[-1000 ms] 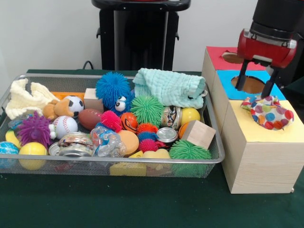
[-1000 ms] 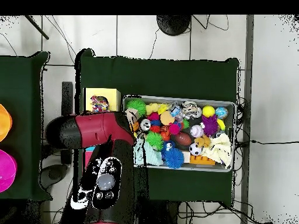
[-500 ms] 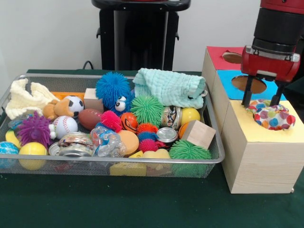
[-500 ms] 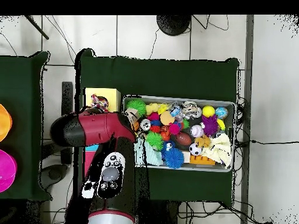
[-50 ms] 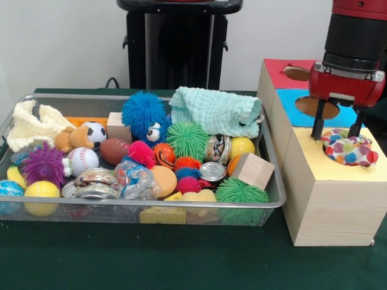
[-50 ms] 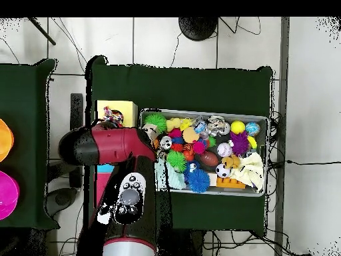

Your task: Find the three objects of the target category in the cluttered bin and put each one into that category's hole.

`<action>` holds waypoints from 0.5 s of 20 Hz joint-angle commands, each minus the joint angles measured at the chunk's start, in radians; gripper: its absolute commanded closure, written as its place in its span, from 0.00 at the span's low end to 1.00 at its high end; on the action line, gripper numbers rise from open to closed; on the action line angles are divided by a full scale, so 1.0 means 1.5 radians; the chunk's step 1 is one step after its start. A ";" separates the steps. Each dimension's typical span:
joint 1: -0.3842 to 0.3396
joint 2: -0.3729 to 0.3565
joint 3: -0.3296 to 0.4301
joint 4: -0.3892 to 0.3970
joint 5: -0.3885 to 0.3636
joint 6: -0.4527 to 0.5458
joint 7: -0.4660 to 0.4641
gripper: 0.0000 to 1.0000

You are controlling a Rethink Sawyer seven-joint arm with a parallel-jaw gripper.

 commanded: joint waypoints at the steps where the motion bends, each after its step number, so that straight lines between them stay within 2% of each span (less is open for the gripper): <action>1: 0.002 0.061 0.054 -0.001 0.033 0.021 0.097 0.00; 8: 0.017 0.077 0.042 -0.034 0.024 0.055 0.087 0.00; 9: 0.009 0.074 0.054 -0.028 0.028 0.064 0.079 1.00; 10: 0.007 0.074 0.057 -0.025 0.028 0.062 0.076 1.00</action>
